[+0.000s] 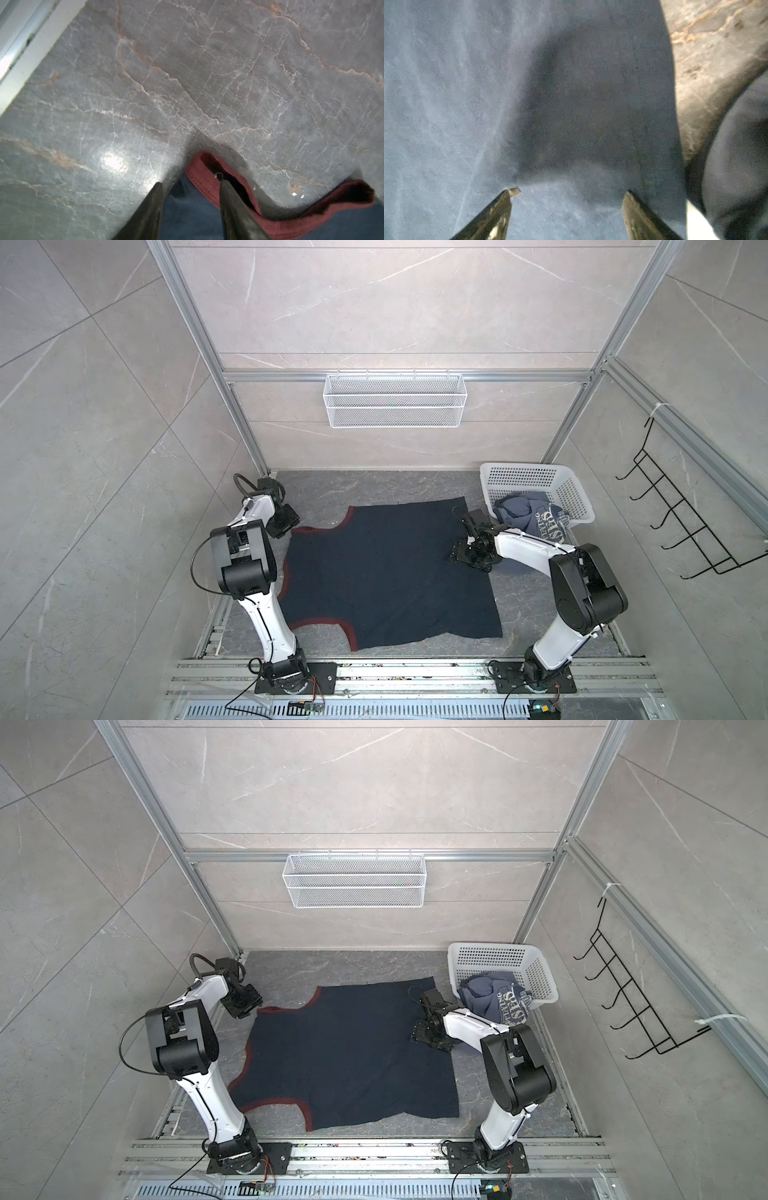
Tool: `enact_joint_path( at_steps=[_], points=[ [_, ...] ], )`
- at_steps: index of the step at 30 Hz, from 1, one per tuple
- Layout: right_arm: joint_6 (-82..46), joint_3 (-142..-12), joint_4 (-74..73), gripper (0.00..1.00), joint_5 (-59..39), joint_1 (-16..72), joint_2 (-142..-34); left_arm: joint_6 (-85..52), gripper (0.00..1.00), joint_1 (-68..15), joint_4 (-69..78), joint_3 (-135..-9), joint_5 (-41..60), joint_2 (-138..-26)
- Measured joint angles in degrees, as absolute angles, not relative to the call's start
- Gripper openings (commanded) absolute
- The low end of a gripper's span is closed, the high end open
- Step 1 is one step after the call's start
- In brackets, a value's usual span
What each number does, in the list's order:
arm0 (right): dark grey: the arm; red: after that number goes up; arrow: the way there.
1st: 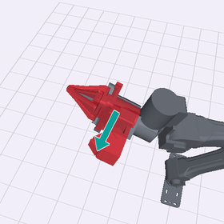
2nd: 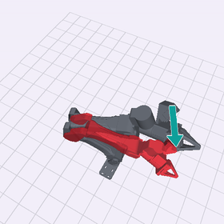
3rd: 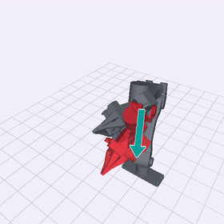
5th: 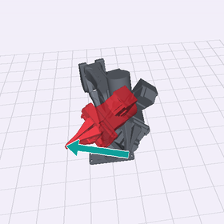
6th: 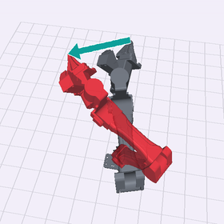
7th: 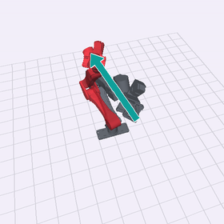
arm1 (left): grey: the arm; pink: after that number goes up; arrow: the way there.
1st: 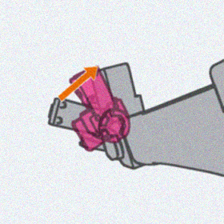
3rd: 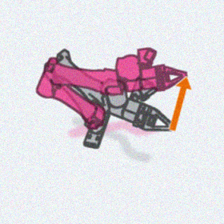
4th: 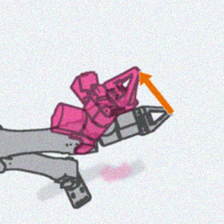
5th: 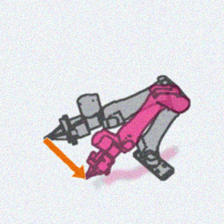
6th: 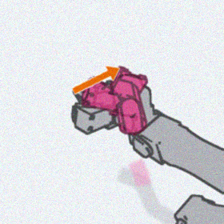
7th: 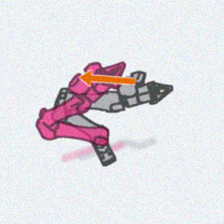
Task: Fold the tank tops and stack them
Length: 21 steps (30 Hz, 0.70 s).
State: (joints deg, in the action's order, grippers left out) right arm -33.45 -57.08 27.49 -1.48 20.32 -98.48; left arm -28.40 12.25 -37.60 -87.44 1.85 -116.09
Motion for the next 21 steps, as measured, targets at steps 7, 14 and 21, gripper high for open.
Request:
enact_joint_path(
  at_steps=[7, 14, 21],
  points=[
    [-33.45, -56.45, 26.7, 0.85, -1.48, 20.32, -98.04, -27.49, 0.33, 11.68, -37.32, -89.56, 2.07, -121.14],
    [-33.45, -56.45, 26.52, 0.85, -1.48, 20.32, -98.04, -27.03, 0.15, 11.09, -37.67, -90.15, 1.23, -121.38],
    [-33.45, -56.47, 26.59, 0.85, -1.19, 20.32, -98.04, -26.57, 0.0, 8.97, -38.39, -90.02, -6.76, -119.44]
  ],
)
